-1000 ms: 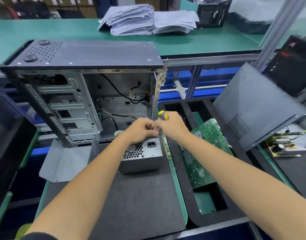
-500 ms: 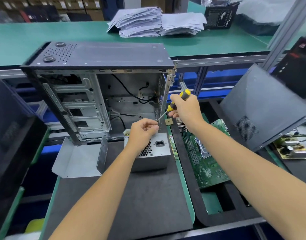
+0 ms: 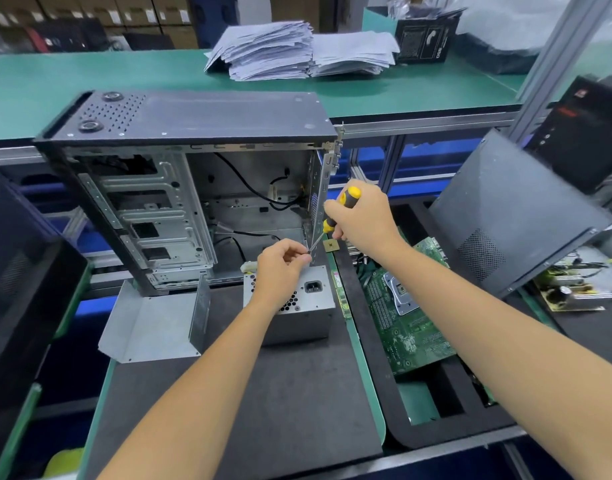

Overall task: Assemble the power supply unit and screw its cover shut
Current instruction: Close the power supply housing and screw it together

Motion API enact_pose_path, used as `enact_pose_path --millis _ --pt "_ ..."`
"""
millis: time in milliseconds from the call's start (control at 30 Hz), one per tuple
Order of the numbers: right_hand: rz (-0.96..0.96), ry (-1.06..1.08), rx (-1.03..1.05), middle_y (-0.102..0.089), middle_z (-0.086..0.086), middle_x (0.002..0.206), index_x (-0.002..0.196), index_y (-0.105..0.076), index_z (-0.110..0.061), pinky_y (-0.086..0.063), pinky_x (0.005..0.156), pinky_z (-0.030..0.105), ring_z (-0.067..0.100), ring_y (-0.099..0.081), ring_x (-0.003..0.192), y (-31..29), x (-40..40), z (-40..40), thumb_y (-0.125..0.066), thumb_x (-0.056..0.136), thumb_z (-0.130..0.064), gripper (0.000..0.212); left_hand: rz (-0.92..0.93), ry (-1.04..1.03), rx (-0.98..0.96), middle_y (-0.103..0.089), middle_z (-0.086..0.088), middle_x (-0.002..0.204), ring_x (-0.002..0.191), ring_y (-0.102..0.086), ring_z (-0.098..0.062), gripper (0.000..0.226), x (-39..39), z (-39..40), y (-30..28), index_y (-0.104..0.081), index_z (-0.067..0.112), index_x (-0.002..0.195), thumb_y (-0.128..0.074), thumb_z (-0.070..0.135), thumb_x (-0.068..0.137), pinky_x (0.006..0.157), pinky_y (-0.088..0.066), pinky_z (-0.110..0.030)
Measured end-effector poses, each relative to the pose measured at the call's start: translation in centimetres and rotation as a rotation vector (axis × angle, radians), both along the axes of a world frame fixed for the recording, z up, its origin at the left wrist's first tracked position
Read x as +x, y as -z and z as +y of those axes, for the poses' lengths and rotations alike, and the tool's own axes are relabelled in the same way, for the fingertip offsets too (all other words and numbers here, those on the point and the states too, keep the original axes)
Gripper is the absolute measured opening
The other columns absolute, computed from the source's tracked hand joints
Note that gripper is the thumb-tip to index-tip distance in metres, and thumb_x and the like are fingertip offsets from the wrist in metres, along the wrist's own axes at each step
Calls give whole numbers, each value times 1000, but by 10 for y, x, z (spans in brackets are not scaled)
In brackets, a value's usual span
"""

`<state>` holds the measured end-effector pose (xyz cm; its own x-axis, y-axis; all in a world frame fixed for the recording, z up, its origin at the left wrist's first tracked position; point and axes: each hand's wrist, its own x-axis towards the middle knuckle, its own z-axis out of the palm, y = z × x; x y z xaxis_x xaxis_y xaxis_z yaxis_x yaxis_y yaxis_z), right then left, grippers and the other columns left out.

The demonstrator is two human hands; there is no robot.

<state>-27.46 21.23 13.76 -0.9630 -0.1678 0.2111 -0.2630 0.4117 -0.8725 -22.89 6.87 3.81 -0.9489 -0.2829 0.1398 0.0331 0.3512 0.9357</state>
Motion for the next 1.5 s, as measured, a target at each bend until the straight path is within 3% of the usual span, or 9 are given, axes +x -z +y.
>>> enact_pose_path --millis 233,367,667,900,1133,1367,1500 --pt "-8 -15 40 -64 23 65 69 -42 -9 -50 45 31 16 -63 43 2 1 -2 -60 81 -14 22 -15 29 -25 -60 6 72 61 -52 4 23 -1 1 1 -60 24 76 -69 4 84 62 -42 -6" --pt "-22 -46 49 -65 22 65 71 -46 -6 -49 42 25 15 -63 42 0 -2 -2 -59 83 -14 19 -2 38 -19 -59 6 73 63 -51 2 27 0 1 2 -58 25 76 -67 1 84 64 -43 -8" --pt "-49 -60 78 -68 17 65 74 -49 -5 -50 47 26 17 -65 46 0 -6 1 -60 86 -15 20 36 75 -54 -57 6 78 68 -50 4 35 1 4 2 -56 31 81 -64 -3 85 69 -44 -8" --pt "-2 -77 142 -67 15 64 73 -44 -9 -55 50 29 14 -64 45 -2 -1 0 -61 88 -19 25 92 80 -120 -57 8 76 69 -50 0 23 3 8 7 -57 22 86 -67 1 84 67 -43 -10" --pt "-5 -90 134 -65 5 55 69 -44 -12 -53 50 22 12 -65 46 -7 -2 3 -65 87 -21 29 120 69 -90 -59 10 78 71 -52 0 35 2 8 7 -55 35 82 -70 4 82 68 -43 -9" --pt "26 -72 185 -67 13 63 72 -46 -10 -54 51 22 10 -65 46 -6 1 13 -64 88 -21 27 51 126 -101 -59 3 83 71 -50 -3 26 0 8 7 -61 20 93 -76 5 77 68 -44 -11" --pt "12 -69 174 -68 15 65 78 -52 -2 -54 49 20 10 -63 45 -13 1 21 -64 88 -18 23 39 176 -118 -60 2 94 85 -54 -7 31 0 3 4 -59 21 96 -59 -6 83 75 -41 -7"
